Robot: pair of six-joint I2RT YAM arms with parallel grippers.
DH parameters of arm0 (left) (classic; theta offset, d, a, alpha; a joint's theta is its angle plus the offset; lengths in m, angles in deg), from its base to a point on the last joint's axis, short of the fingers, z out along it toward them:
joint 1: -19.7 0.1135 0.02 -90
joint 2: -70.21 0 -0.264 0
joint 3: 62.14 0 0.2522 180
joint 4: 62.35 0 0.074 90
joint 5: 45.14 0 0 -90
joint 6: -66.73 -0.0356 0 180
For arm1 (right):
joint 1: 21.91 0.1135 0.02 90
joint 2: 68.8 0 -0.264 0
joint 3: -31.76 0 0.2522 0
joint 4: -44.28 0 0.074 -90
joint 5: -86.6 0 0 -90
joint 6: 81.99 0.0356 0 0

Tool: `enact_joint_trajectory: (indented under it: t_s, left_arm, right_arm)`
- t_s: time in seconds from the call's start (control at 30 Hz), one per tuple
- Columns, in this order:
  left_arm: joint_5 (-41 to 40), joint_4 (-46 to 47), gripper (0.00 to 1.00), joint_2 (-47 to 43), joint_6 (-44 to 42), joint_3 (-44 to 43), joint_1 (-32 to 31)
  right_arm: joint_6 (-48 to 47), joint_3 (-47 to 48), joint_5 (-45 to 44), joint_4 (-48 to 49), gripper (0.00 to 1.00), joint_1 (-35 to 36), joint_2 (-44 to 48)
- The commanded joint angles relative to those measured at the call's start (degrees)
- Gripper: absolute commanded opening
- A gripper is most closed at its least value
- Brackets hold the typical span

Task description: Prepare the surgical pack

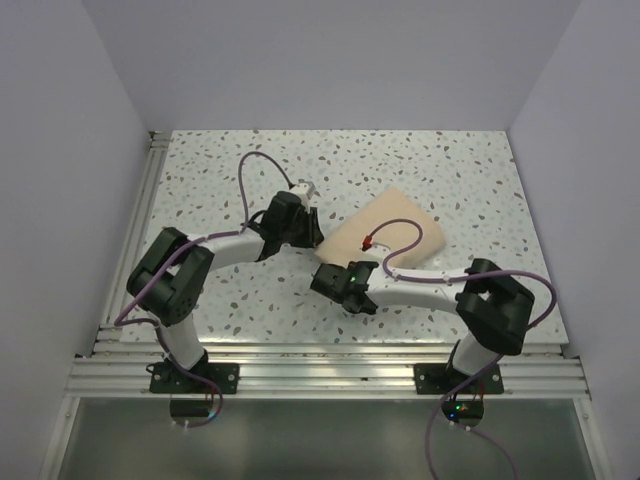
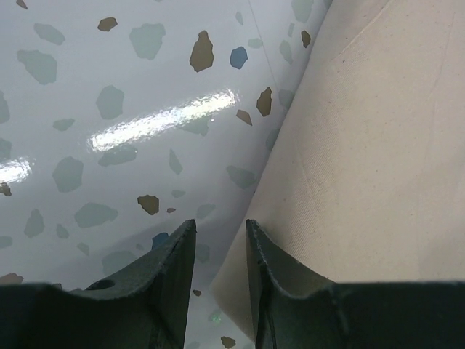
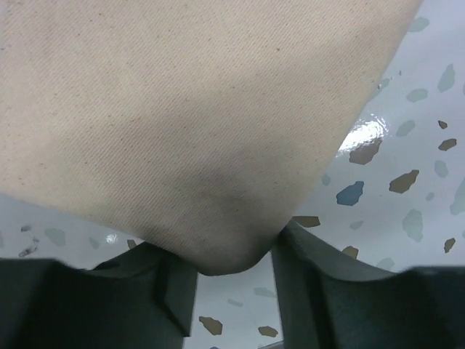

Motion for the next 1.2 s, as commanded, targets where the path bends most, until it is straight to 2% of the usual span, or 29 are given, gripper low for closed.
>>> enact_joint_trajectory:
  t_s: [0.0,0.03,0.07,0.1,0.13,0.27,0.37,0.47,0.67,0.73,0.83,0.93,1.0,1.07,1.1,1.13,1.17]
  left_arm:
    - [0.1,-1.1,0.37,-0.4,-1.7,-2.6,0.2]
    - [-1.2,-1.4,0.37,-1.2,-1.9,-2.7,0.2]
    - [-2.0,-1.7,0.38,-1.7,-2.1,-2.7,0.2]
    - [-2.8,-2.4,0.38,-2.2,-2.2,-2.7,0.3]
    - [-4.2,-2.9,0.39,-2.7,-2.5,-2.7,0.3]
    - [-5.8,-3.7,0.40,-6.7,-2.6,-1.4,1.2]
    - [-6.3,-5.0,0.41,-9.6,-3.2,-1.1,1.5]
    - [-8.4,-6.4,0.41,-11.7,-3.6,-1.2,1.5]
    - [-6.7,-6.8,0.43,-14.4,-2.6,-0.6,1.5]
    - [-5.0,-5.7,0.43,-15.7,-2.2,0.4,1.5]
    - [-4.1,-5.4,0.43,-16.7,-1.9,0.7,1.2]
    - [-3.8,-5.5,0.44,-16.9,-1.8,-0.2,0.3]
    - [-3.6,-5.7,0.44,-16.5,-1.7,-1.6,-1.3]
    - [-2.7,-5.6,0.44,-15.2,-1.7,-2.9,-3.1]
    - [-2.0,-5.3,0.44,-14.7,-1.6,-4.4,-3.6]
    - [0.1,-4.7,0.44,-13.6,-1.3,-5.0,-4.0]
    - [2.1,-2.9,0.44,-12.9,-1.1,-5.8,-4.2]
  right_arm:
    - [-0.4,-1.7,-3.3,2.3,0.51,-0.2,3.1]
    - [-4.0,-2.8,-2.2,4.3,0.68,-0.1,3.5]
    - [-5.7,-3.7,-1.5,7.8,0.75,0.0,5.2]
    - [-7.2,-4.7,-1.0,9.9,0.88,0.0,6.2]
    - [-10.7,-7.2,-0.6,11.9,0.98,0.1,7.6]
    - [-19.5,-12.5,3.1,21.0,0.99,0.1,14.6]
    - [-24.1,-14.7,4.9,20.3,0.99,0.1,20.6]
    - [-27.4,-14.8,5.5,15.3,0.99,-0.1,25.1]
    - [-30.4,-11.8,0.5,3.3,0.98,-0.7,33.6]
    - [-33.1,-10.4,-0.7,2.1,0.99,-1.5,36.5]
    - [-39.8,-9.0,1.4,5.8,0.98,-6.6,40.9]
    - [-46.3,-5.9,10.5,10.9,0.99,-15.6,40.0]
    - [-48.0,-3.2,19.9,13.5,0.99,-22.9,36.7]
    - [-49.0,-2.6,27.1,20.1,0.99,-30.5,34.7]
    - [-48.4,-2.6,34.9,22.6,0.98,-33.0,33.1]
    - [-46.7,-2.7,38.8,28.0,0.98,-35.7,31.8]
    - [-45.5,-2.8,47.2,30.8,0.98,-40.7,29.5]
